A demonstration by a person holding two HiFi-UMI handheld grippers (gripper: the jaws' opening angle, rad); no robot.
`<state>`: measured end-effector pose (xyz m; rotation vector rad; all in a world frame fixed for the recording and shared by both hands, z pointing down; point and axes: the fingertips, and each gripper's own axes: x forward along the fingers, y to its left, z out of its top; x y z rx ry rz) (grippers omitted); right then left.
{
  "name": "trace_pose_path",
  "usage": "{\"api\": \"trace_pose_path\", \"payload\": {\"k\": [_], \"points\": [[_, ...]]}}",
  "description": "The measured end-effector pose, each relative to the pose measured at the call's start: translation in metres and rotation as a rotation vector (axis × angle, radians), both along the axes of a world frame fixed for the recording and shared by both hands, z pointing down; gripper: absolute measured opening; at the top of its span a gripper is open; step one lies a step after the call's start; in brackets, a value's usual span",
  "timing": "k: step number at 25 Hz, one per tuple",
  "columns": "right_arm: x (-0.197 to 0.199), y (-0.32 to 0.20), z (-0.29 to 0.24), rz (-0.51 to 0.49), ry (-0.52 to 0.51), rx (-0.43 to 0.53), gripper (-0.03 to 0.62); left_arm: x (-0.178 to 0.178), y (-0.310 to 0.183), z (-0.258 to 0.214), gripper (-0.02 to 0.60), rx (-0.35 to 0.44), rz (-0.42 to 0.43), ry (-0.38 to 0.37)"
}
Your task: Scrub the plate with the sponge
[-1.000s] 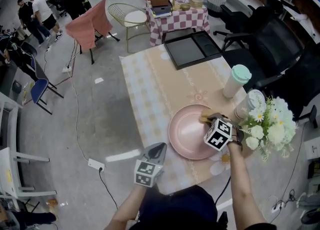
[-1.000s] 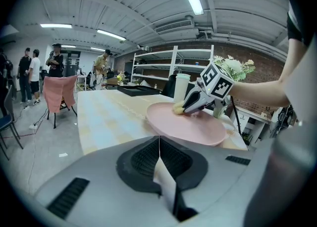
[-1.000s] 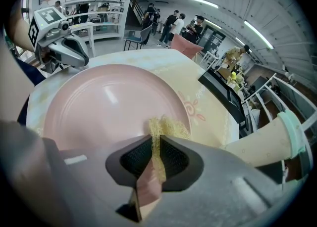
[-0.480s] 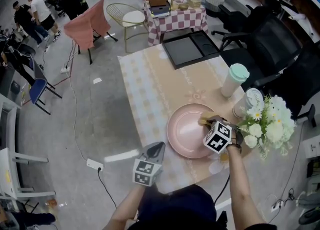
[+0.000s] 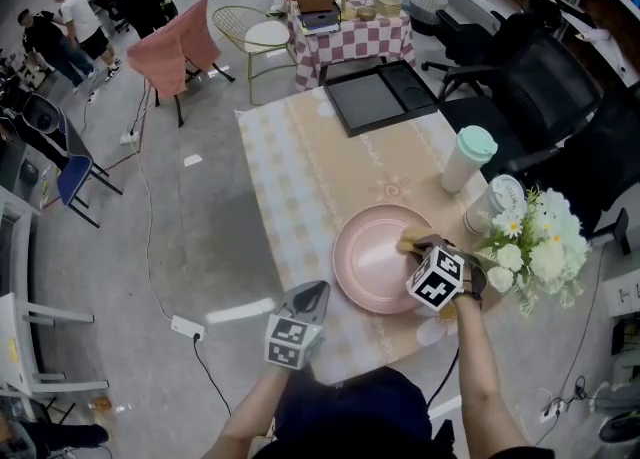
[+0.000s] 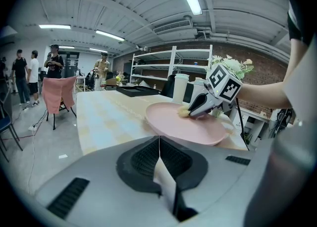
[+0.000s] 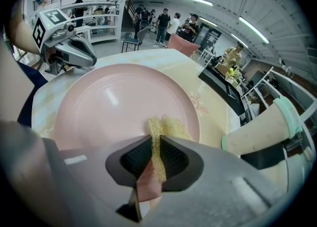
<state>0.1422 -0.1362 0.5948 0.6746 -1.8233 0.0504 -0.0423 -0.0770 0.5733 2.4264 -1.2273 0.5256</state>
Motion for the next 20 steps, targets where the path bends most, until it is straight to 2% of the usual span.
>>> {"api": "trace_pose_path", "payload": {"k": [20], "points": [[0.0,0.032,-0.001,0.023,-0.021,-0.025,0.051,0.0,0.001,-0.001,0.012,0.008,-0.009,0.0]]}}
